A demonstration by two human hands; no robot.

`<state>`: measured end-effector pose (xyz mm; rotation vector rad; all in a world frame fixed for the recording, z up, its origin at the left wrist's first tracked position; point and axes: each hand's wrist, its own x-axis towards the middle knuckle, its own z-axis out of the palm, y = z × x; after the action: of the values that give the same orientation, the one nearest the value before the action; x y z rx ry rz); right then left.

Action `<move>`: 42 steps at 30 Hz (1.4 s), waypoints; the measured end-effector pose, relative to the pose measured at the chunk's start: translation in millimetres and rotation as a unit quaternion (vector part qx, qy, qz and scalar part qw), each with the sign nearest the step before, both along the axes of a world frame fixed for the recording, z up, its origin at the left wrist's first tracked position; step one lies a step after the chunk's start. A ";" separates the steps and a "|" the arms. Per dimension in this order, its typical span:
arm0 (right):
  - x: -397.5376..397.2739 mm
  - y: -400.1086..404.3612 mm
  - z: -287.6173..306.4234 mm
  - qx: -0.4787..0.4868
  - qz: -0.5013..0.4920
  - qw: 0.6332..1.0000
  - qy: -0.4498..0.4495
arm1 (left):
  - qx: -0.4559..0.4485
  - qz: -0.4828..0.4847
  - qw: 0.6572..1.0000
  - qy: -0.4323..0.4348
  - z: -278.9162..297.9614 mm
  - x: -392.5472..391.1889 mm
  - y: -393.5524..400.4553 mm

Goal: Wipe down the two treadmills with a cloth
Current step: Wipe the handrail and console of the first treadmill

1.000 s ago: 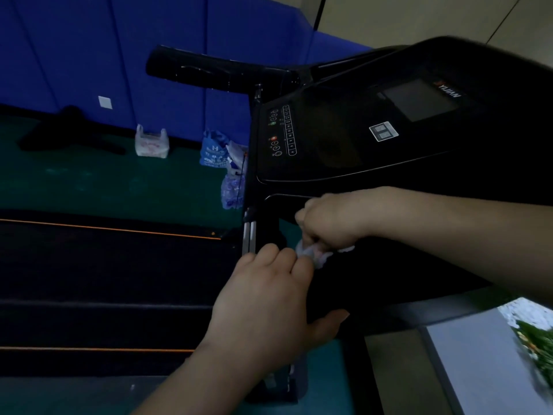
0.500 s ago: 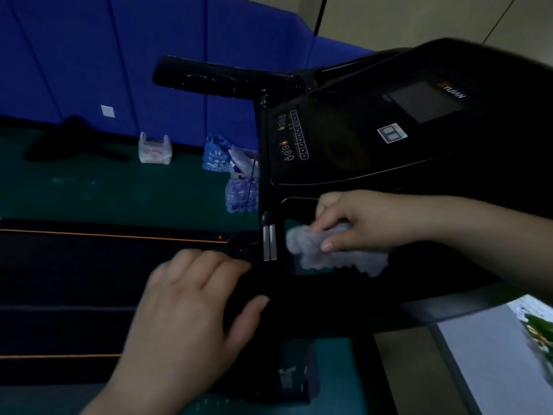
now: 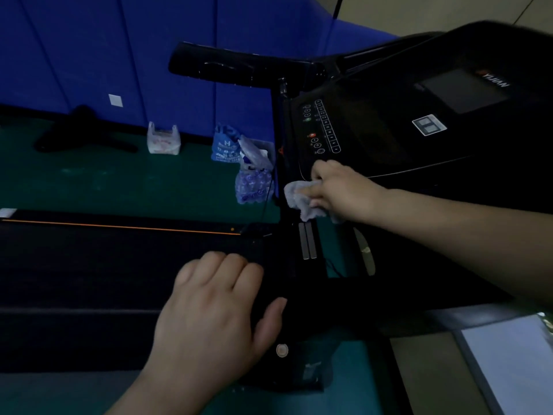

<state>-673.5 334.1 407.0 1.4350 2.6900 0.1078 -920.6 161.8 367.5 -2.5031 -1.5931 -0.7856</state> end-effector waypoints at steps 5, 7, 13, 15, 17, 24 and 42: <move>-5.9 -35.4 1.7 -0.149 0.092 0.984 0.016 | -0.002 -0.003 1.000 0.000 -0.2 1.7 -0.2; -9.8 -43.8 2.0 -0.185 0.129 0.974 0.018 | 0.000 -0.003 1.000 -0.003 -0.9 2.6 -0.2; -12.5 10.8 -4.0 -0.021 0.035 0.999 -0.008 | 0.008 0.011 1.000 -0.001 -1.5 3.8 -0.5; -21.0 21.8 -1.8 -0.014 0.033 0.998 -0.058 | 0.007 0.017 1.000 0.001 -1.0 4.1 -0.9; -30.2 19.0 0.3 -0.068 0.057 0.990 -0.107 | 0.002 0.020 1.000 0.001 -0.9 4.5 -1.4; -25.0 26.2 -0.9 -0.066 0.155 0.971 -0.170 | 0.013 0.025 1.000 -0.011 -3.5 6.3 -2.1; -27.1 29.6 -13.4 -0.115 0.270 0.953 -0.073 | 0.028 0.051 0.998 -0.002 -5.0 8.6 -2.1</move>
<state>-700.6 363.7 393.6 0.5808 2.7760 -0.0600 -912.0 159.7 362.6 -2.3616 -1.6606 -0.8121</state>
